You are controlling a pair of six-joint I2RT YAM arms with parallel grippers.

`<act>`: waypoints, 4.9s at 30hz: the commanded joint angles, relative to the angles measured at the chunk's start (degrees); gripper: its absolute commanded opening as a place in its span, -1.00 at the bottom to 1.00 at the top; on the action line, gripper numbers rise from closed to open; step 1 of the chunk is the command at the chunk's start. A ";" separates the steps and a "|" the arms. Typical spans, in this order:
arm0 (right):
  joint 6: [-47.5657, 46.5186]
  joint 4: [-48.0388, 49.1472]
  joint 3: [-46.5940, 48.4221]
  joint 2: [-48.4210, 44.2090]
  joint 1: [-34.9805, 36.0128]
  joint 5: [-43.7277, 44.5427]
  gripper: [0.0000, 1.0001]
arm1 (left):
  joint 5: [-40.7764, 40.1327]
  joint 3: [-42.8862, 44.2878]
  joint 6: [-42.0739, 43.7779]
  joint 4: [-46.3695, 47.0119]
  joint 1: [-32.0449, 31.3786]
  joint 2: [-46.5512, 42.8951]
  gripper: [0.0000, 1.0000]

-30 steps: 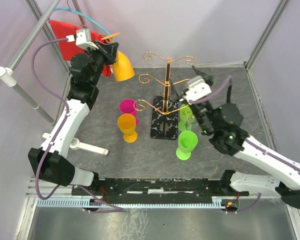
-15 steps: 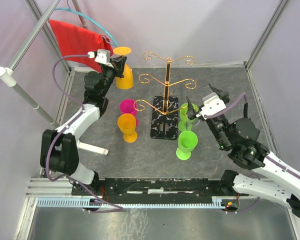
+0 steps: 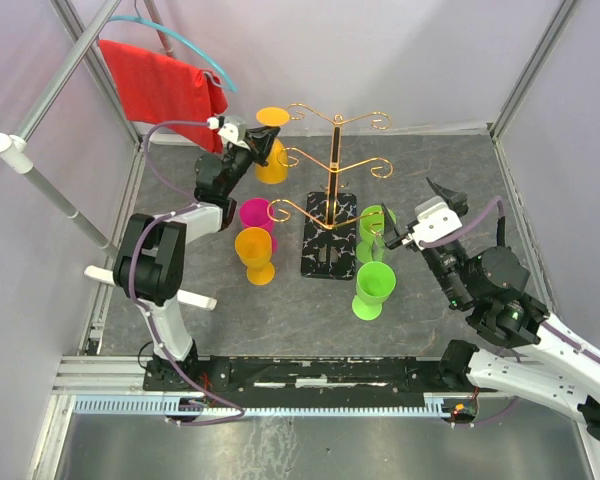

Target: Place the wine glass upside down on the wine glass rack

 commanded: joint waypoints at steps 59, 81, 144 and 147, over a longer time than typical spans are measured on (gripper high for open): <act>0.14 1.20 0.69 2.43 0.24 0.94 0.98 | -6.39 11.79 4.02 10.57 -3.50 11.27 -0.81; 3.48 -3.31 5.72 9.19 0.16 8.63 1.00 | -1.52 11.38 4.45 11.07 -6.70 11.20 0.03; 31.81 -24.19 21.34 21.77 -25.14 -7.28 0.97 | -21.84 -20.62 11.99 -29.28 1.74 -41.52 0.53; 33.46 -26.05 21.24 21.12 -26.36 -9.20 0.97 | -21.61 -18.23 10.37 -38.09 1.77 -44.65 0.54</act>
